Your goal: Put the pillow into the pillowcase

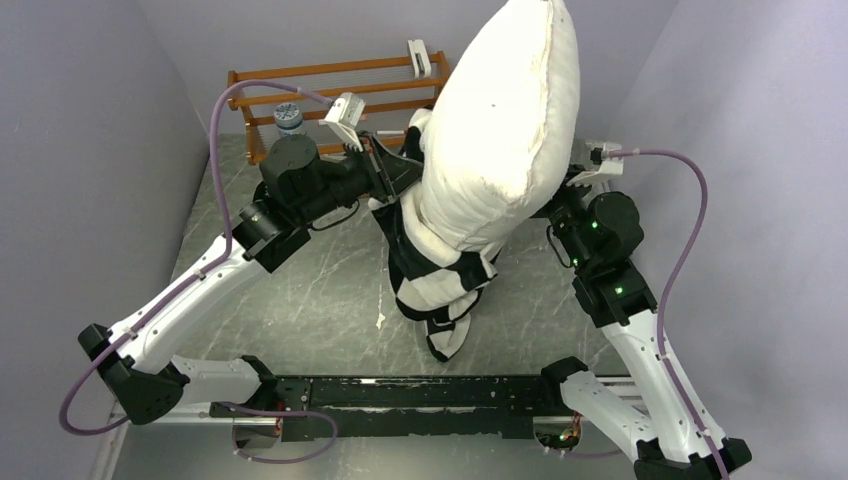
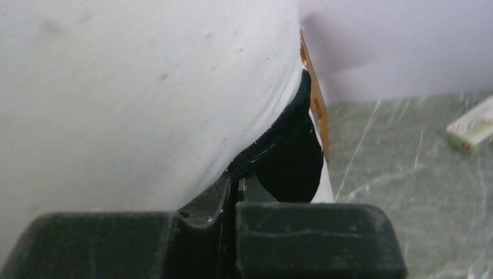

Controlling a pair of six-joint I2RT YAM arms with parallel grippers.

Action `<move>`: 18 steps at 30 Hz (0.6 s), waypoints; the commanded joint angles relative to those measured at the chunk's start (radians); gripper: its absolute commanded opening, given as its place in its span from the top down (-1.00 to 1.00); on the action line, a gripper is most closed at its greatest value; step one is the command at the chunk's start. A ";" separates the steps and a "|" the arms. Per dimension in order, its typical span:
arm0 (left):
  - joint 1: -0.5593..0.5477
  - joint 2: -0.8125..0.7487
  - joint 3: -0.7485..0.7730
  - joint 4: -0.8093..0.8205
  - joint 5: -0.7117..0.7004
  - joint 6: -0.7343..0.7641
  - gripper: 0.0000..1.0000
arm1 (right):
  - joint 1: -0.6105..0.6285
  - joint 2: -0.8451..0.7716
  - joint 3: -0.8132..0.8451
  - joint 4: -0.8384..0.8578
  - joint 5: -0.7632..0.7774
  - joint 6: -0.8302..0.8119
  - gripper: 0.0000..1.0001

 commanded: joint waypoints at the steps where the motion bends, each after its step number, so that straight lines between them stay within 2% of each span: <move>1: -0.001 0.007 0.056 0.263 0.222 0.034 0.90 | 0.003 -0.012 0.060 0.346 -0.041 -0.138 1.00; 4: 0.031 0.116 0.247 0.046 0.062 0.210 0.90 | 0.003 0.007 0.097 0.466 -0.111 -0.230 1.00; 5: 0.067 0.156 0.299 0.039 0.057 0.227 0.90 | 0.003 0.012 0.101 0.488 -0.136 -0.238 1.00; 8: 0.209 0.225 0.356 0.192 0.140 0.059 0.90 | 0.004 0.017 0.023 0.574 -0.230 -0.194 1.00; 10: 0.238 0.232 0.373 0.234 0.206 0.000 0.91 | 0.003 0.029 -0.018 0.635 -0.225 -0.195 1.00; 12: 0.163 0.196 0.338 0.230 0.246 0.027 0.91 | 0.003 0.090 0.048 0.610 -0.113 -0.254 1.00; 15: -0.005 0.112 0.217 0.258 0.144 0.144 0.90 | 0.003 0.226 0.272 0.493 0.009 -0.387 1.00; 17: 0.000 0.124 0.250 0.229 0.052 0.211 0.90 | 0.003 0.248 0.345 0.447 -0.033 -0.401 1.00; 18: 0.023 0.155 0.315 0.194 -0.005 0.260 0.91 | 0.003 0.226 0.319 0.468 -0.079 -0.360 1.00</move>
